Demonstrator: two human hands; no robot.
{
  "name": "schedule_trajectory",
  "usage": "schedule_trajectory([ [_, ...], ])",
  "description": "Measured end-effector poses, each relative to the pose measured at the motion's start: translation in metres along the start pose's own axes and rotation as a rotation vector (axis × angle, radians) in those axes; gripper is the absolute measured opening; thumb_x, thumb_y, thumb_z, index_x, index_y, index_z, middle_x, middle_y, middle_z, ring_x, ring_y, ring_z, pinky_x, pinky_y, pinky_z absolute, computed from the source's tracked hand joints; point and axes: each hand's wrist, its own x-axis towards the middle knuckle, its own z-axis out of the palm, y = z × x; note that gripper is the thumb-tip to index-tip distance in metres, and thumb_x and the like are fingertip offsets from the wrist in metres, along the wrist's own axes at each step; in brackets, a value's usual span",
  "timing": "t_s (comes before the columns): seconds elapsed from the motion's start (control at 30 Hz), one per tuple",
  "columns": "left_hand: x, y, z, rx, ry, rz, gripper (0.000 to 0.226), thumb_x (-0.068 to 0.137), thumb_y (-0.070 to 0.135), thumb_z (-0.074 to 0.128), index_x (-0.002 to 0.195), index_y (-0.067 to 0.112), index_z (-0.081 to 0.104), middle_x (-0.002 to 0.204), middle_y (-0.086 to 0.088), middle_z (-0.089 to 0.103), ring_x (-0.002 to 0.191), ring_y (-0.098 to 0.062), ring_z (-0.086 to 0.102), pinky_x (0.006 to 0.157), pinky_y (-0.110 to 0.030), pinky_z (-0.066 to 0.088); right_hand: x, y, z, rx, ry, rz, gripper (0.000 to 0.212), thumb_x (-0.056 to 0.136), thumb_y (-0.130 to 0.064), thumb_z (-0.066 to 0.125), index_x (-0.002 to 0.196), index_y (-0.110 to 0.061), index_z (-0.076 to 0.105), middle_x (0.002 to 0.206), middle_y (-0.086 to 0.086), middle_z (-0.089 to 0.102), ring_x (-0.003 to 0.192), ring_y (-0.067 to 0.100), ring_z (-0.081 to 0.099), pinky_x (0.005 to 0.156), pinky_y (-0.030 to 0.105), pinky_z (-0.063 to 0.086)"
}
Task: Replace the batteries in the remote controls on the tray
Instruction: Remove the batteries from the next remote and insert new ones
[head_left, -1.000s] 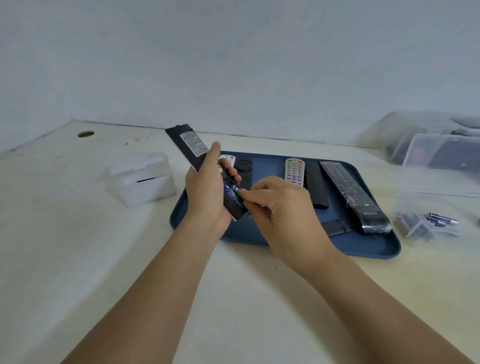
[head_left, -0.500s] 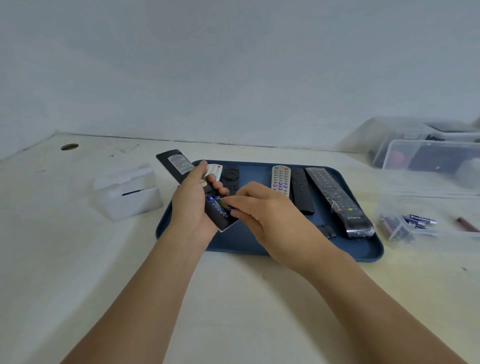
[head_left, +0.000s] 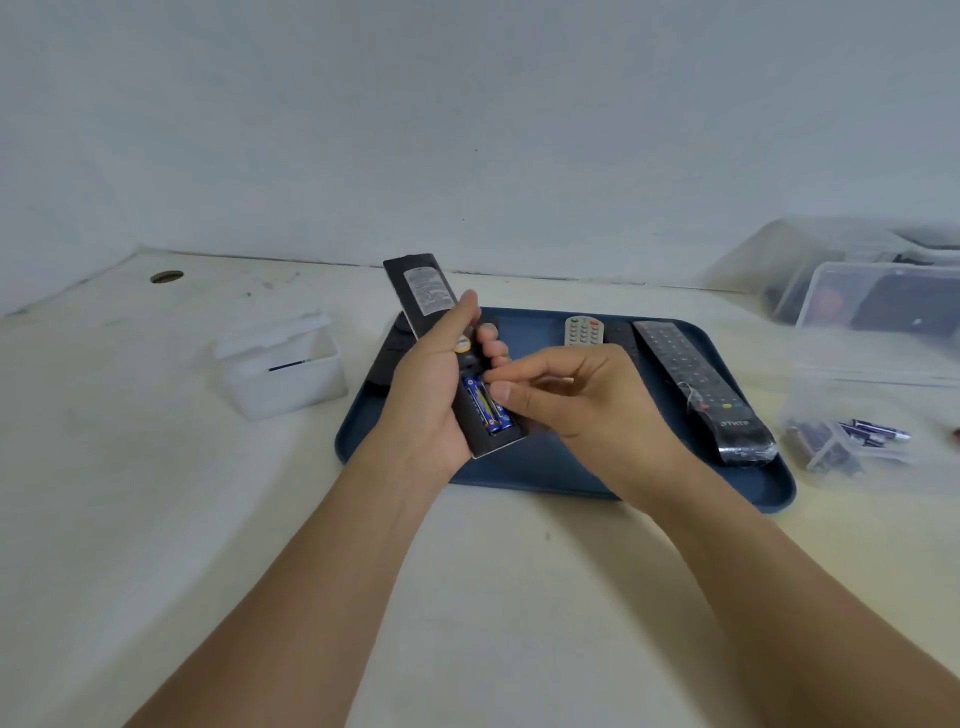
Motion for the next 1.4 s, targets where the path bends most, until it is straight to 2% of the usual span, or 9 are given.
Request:
schedule_trajectory([
  [0.13,0.0,-0.004,0.004,-0.012,-0.007,0.024,0.024,0.095,0.031,0.067,0.079,0.017,0.055,0.065,0.003,0.052,0.053,-0.01,0.052,0.052,-0.022,0.052,-0.001,-0.004,0.005,0.089,0.11,0.128,0.015,0.08,0.004,0.076,0.086,-0.001,0.064,0.077,0.008,0.062,0.071,0.023,0.066,0.068,0.047,0.063],
  [0.27,0.005,-0.009,-0.003,0.069,0.026,0.022,0.025,0.092,0.021,0.069,0.075,0.017,0.051,0.064,0.003,0.05,0.058,-0.011,0.051,0.064,-0.027,0.051,0.002,-0.016,-0.008,-0.023,0.029,0.235,0.009,0.09,-0.009,0.07,0.089,-0.001,0.065,0.083,0.009,0.066,0.073,0.021,0.067,0.065,0.035,0.062],
  [0.43,0.001,-0.017,-0.005,0.186,-0.059,-0.076,0.022,0.09,0.013,0.067,0.082,0.019,0.047,0.07,0.002,0.045,0.056,-0.011,0.046,0.051,-0.024,0.044,-0.007,-0.049,-0.077,-0.774,-0.058,0.131,0.008,0.086,-0.019,0.076,0.082,-0.013,0.074,0.057,-0.01,0.065,0.045,0.0,0.055,0.05,0.015,0.046],
  [0.57,-0.001,-0.024,-0.002,0.348,-0.065,-0.076,0.023,0.095,0.016,0.061,0.082,0.019,0.041,0.068,0.002,0.043,0.048,-0.01,0.035,0.041,-0.02,0.033,-0.016,-0.045,-0.09,-1.106,-0.245,0.341,0.017,0.074,-0.01,0.083,0.085,-0.017,0.073,0.056,-0.005,0.067,0.036,0.0,0.052,0.042,0.014,0.04],
  [0.67,0.001,-0.026,-0.002,0.366,-0.066,-0.061,0.016,0.097,0.024,0.059,0.093,0.016,0.045,0.067,0.0,0.046,0.045,-0.011,0.034,0.039,-0.02,0.031,-0.012,-0.035,-0.087,-1.224,-0.272,0.401,0.021,0.072,-0.007,0.083,0.086,-0.016,0.071,0.054,-0.007,0.063,0.043,0.005,0.057,0.043,0.018,0.043],
  [0.87,0.003,-0.024,-0.008,0.232,-0.073,-0.124,0.055,0.099,0.05,0.03,0.113,0.004,0.057,0.073,-0.008,0.053,0.05,-0.017,0.042,0.042,-0.02,0.035,-0.007,-0.025,-0.081,-1.291,-0.281,0.378,0.029,0.067,-0.009,0.088,0.082,-0.022,0.067,0.086,-0.007,0.063,0.077,0.015,0.061,0.061,0.024,0.047],
  [1.1,0.003,-0.025,-0.002,0.074,-0.039,-0.118,0.058,0.107,0.044,0.032,0.129,-0.002,0.059,0.084,-0.011,0.067,0.065,-0.018,0.06,0.056,-0.025,0.052,-0.008,-0.035,-0.072,-0.868,-0.175,0.17,0.008,0.077,-0.011,0.083,0.081,-0.015,0.077,0.067,-0.002,0.071,0.06,0.006,0.061,0.061,0.025,0.047],
  [1.23,0.006,-0.025,-0.002,0.053,0.016,-0.031,0.06,0.106,0.053,0.027,0.132,0.01,0.06,0.101,-0.008,0.075,0.105,-0.027,0.065,0.108,-0.048,0.047,-0.01,-0.039,-0.042,-0.235,-0.163,0.11,0.009,0.09,-0.006,0.068,0.096,0.0,0.073,0.084,0.016,0.071,0.078,0.018,0.062,0.078,0.031,0.053],
  [1.4,0.006,-0.023,-0.002,0.08,0.091,0.101,0.055,0.104,0.058,0.026,0.13,0.025,0.062,0.104,0.0,0.075,0.088,-0.018,0.067,0.079,-0.036,0.059,-0.012,-0.024,-0.011,0.062,-0.135,0.319,0.024,0.098,-0.015,0.06,0.107,0.007,0.062,0.081,0.01,0.062,0.064,0.016,0.058,0.054,0.022,0.051],
])
